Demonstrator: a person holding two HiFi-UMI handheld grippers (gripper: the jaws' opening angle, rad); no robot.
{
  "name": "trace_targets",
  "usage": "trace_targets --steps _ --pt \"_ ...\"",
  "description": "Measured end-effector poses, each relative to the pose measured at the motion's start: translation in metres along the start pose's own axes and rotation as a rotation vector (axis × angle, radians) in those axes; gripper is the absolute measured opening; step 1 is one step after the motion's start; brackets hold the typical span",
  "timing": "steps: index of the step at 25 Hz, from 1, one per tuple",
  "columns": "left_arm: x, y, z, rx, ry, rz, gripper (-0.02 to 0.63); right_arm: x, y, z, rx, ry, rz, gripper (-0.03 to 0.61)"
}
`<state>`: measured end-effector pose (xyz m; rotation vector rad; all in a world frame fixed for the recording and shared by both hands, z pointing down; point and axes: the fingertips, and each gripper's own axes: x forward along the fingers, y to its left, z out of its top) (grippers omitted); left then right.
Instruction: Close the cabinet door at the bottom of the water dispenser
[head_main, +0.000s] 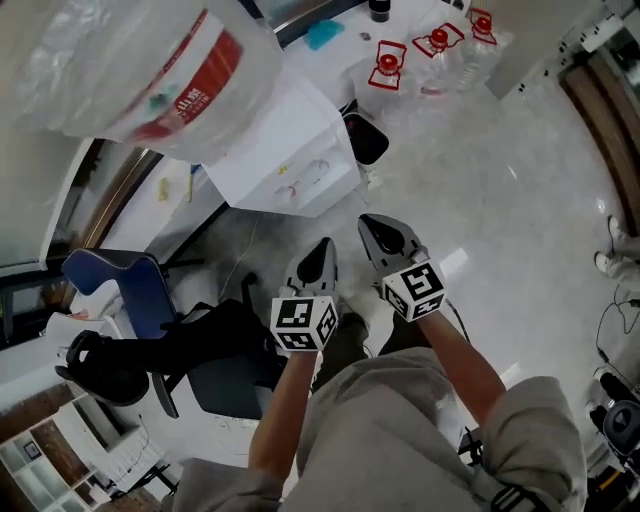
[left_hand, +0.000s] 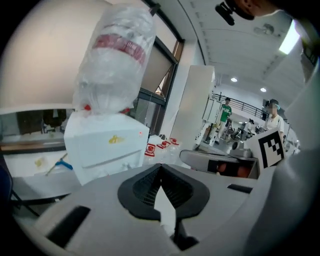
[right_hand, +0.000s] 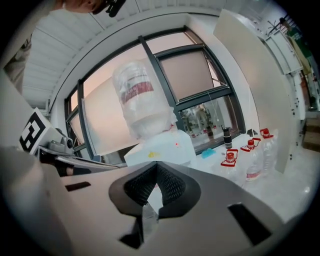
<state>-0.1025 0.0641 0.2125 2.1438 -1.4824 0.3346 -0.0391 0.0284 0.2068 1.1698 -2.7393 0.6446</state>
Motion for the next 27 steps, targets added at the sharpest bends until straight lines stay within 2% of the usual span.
trace_targets --steps 5,8,19,27 --pt "-0.031 -0.017 0.045 0.101 -0.062 0.025 0.008 -0.027 0.023 0.029 0.037 -0.006 0.015 0.009" --pt "-0.041 -0.029 0.062 0.129 -0.09 0.024 0.008 -0.04 0.027 0.045 0.06 -0.019 0.027 0.009" --pt "-0.059 -0.032 0.083 0.153 -0.151 0.0 0.008 -0.05 0.048 0.069 0.067 -0.049 0.047 0.009" --pt "-0.065 -0.021 0.086 0.151 -0.152 -0.012 0.008 -0.044 0.055 0.075 0.08 -0.073 0.032 0.009"
